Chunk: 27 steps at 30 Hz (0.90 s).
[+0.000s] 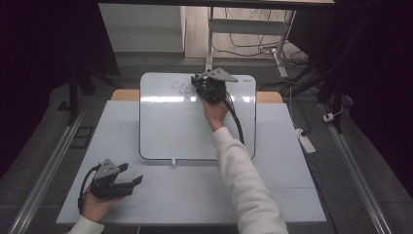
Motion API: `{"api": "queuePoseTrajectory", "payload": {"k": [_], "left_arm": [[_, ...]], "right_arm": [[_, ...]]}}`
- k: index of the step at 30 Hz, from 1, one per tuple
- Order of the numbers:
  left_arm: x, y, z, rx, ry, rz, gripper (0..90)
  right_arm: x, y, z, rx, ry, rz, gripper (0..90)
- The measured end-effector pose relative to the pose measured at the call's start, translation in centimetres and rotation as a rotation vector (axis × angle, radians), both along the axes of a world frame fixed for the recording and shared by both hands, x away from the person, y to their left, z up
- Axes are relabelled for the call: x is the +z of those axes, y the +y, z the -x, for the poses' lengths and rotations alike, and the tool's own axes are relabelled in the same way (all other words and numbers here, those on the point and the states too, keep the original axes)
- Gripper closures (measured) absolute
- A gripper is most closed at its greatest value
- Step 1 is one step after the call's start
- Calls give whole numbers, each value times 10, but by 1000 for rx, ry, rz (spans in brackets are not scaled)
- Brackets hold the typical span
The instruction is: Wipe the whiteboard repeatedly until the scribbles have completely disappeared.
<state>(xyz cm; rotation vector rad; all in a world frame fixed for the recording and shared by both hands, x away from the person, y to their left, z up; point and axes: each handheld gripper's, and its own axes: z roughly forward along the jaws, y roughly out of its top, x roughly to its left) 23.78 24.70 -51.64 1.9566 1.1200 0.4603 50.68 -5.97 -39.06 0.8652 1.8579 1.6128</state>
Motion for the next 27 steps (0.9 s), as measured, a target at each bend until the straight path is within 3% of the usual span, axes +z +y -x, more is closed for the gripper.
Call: {"api": "queuePoseTrajectory", "payload": {"k": [2,4,7,9,11,12,14,16,18,20,21,25,27], "left_arm": [[0,1,1,3,0,0,268],[0,1,1,4,-1,0,268],[0,2,2,8,0,0,269],[0,1,4,6,-2,-4,269],[0,2,6,9,-5,-4,269],[0,2,6,9,-6,-3,269],[0,3,6,14,-6,-1,270],[0,3,5,15,-4,0,270],[0,2,6,15,-6,-3,271],[0,3,7,14,-7,-5,271],[0,3,7,16,-8,-6,271],[0,7,10,31,-10,0,271],[-1,7,10,34,-9,1,272]], "right_arm": [[2,-9,-2,-48,5,-38,777],[2,-10,-2,-48,9,-50,777],[-6,11,5,41,14,8,776],[-7,15,8,52,-3,45,777],[-3,8,6,16,-9,29,776],[-1,2,3,-15,-3,-3,776],[2,2,0,-23,6,-38,776],[-1,16,1,30,8,-30,776],[-8,37,6,100,-11,29,776],[-12,48,9,124,-30,58,776],[-12,48,7,115,-33,51,777],[-8,40,1,39,-25,-51,777],[-11,47,3,60,-35,-31,777]]}}
